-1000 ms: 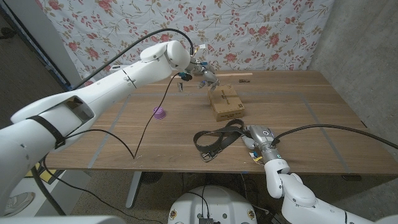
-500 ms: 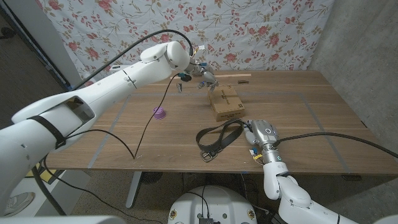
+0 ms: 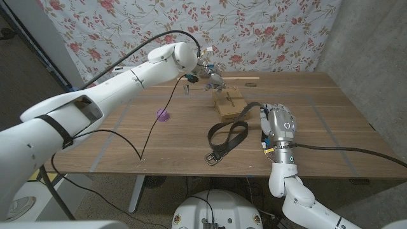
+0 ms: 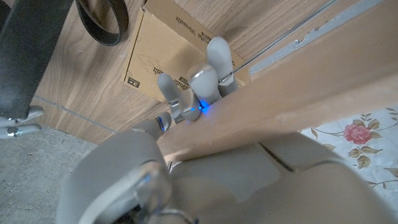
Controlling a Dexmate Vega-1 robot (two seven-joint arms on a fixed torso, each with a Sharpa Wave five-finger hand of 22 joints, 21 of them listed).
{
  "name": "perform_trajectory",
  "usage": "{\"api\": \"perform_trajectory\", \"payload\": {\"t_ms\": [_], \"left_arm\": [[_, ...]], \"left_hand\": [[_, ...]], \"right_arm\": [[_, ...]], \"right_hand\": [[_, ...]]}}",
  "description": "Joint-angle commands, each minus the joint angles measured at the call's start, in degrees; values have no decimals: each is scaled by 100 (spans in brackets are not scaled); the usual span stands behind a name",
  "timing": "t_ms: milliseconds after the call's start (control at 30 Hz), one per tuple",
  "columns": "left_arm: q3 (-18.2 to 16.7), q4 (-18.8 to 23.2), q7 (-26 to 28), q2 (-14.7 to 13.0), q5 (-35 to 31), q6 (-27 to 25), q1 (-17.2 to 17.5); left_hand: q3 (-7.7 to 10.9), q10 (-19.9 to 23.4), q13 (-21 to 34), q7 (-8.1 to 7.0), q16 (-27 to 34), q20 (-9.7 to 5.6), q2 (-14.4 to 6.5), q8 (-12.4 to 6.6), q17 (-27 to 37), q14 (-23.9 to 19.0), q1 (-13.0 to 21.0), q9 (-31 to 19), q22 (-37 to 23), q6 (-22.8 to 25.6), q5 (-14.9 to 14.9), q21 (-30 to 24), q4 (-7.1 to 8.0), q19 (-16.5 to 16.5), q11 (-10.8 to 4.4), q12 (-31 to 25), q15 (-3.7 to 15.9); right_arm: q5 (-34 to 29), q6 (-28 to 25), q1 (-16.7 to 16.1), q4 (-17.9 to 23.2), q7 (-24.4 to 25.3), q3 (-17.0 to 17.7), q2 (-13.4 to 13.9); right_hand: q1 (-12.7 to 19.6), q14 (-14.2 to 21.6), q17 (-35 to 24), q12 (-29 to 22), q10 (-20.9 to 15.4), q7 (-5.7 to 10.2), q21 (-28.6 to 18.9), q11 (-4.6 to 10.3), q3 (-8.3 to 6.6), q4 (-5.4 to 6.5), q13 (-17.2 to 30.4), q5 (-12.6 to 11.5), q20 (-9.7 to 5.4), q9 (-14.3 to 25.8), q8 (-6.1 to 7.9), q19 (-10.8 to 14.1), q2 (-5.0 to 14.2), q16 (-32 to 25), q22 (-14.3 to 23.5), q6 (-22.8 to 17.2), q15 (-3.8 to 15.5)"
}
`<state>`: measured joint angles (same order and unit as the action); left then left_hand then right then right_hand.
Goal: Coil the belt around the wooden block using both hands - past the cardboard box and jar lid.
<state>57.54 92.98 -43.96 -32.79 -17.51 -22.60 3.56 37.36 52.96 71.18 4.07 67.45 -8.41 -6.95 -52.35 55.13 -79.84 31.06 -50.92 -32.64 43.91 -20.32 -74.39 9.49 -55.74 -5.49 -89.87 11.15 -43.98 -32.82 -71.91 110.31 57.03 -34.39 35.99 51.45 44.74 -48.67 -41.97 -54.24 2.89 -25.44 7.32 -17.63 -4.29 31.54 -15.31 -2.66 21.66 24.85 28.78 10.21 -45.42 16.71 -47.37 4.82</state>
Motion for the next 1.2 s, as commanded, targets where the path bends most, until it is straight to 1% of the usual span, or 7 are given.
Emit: {"api": "perform_trajectory", "payload": {"t_ms": [33,233,433,500,767,800,1200], "left_arm": [[140,-358,-32,224,-50,296,-131],[100,-379,34,240,-24,441,-77],[-27,-392,259,257,108,603,105],[-32,-419,286,283,137,637,135],[-14,-831,311,542,361,932,127],[1,-867,318,573,364,953,118],[132,-1086,454,893,406,1026,107]], "left_hand": [[33,-32,14,158,80,-20,38,-47,34,-38,-79,15,-26,-58,-8,-61,-15,65,-2,-34,13],[-11,-76,14,90,72,14,227,-93,-2,-4,-144,34,-29,-59,-70,-79,-25,169,34,-30,-2],[-20,-87,13,114,46,37,353,-143,-68,12,-168,44,-23,-29,-159,-112,-40,191,56,-36,-8],[-7,-61,12,110,84,28,364,-173,-50,-28,-171,32,8,-19,-196,-116,-38,169,53,-42,-9],[6,-33,13,101,167,27,441,-207,-26,-49,-213,94,-12,10,-305,-188,-27,183,49,-38,-4],[3,-15,13,97,153,40,466,-214,-50,-34,-218,90,13,2,-321,-180,-29,186,70,-42,-12],[29,-51,17,99,215,57,563,-272,-73,-37,-240,100,-2,-21,-471,-261,-31,233,74,-34,-10]], "right_arm": [[-1107,841,-139,-45,697,826,-500],[-1476,1253,-97,-130,697,1189,-744],[-1638,1475,92,-144,697,1293,-720],[-1630,1466,202,-126,697,1237,-610],[-1795,1784,634,-254,697,1229,-526],[-1841,1854,677,-297,697,1280,-601],[-2251,2690,1501,-780,697,1500,-858]], "right_hand": [[110,-4,-93,-101,39,257,-71,44,-12,78,124,-65,-285,86,285,27,49,-7,53,-309,779],[122,-17,-179,-208,76,262,-128,66,-22,117,261,-85,-294,170,307,5,42,36,95,-308,785],[131,-11,-254,-297,113,274,-174,93,-28,150,378,-100,-303,243,325,-10,30,73,115,-306,790],[134,-13,-274,-324,117,282,-184,101,-31,158,411,-104,-308,263,329,-16,25,87,117,-303,793],[142,-4,-354,-421,154,314,-227,112,-34,190,538,-121,-317,339,352,-36,0,141,123,-322,795],[145,0,-375,-444,169,369,-239,119,-34,197,572,-125,-320,359,371,-41,-8,156,124,-360,796],[160,19,-484,-551,189,390,-297,159,-30,225,700,-147,-350,444,397,-72,-52,227,129,-403,799]]}}
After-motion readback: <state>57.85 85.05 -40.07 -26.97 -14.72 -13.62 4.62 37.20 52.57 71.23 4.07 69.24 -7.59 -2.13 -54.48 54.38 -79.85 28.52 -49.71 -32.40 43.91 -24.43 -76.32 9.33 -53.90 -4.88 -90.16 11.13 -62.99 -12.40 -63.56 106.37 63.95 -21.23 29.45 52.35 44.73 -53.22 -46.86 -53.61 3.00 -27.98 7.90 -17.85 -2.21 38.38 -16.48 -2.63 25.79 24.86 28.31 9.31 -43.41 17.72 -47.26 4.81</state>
